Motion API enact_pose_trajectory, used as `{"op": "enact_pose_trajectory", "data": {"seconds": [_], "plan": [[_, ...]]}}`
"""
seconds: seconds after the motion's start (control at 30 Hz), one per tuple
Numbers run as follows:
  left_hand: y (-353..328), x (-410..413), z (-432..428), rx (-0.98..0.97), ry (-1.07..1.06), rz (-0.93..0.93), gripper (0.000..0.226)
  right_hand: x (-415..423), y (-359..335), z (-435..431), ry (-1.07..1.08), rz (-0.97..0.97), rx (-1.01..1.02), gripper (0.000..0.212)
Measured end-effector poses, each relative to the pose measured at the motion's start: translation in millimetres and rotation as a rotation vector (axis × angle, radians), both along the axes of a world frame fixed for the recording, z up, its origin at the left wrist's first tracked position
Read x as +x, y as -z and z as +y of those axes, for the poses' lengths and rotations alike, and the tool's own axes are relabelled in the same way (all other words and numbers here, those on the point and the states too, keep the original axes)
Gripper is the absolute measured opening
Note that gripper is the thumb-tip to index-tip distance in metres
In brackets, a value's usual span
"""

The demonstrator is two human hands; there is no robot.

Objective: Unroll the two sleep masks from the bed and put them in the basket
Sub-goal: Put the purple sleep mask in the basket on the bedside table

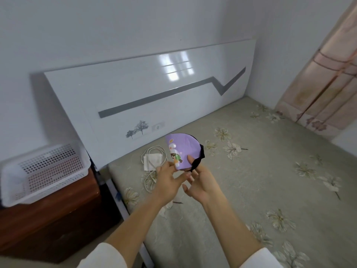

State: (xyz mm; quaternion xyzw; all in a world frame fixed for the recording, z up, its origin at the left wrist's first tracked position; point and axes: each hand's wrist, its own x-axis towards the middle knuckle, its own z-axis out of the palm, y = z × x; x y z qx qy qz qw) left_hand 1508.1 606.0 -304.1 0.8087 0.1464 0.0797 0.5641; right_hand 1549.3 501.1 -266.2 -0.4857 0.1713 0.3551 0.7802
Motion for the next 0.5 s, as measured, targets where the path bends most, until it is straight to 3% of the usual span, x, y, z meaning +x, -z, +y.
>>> {"op": "enact_pose_trajectory", "data": {"seconds": [0.1, 0.23, 0.37, 0.5], "plan": [[2, -14, 18, 0.063, -0.061, 0.022, 0.023, 5, 2, -3, 0.016, -0.006, -0.052, 0.006], [-3, -31, 45, -0.009, -0.138, 0.014, 0.014, 11, 10, -3, -0.010, -0.003, -0.178, 0.022], [-9, -42, 65, -0.151, -0.229, 0.021, 0.012, 3, 18, 22, -0.104, -0.015, -0.191, 0.025], [-7, -55, 92, -0.423, -0.363, 0.066, 0.014, -8, 24, 61, -0.166, -0.138, -0.256, 0.019]]}}
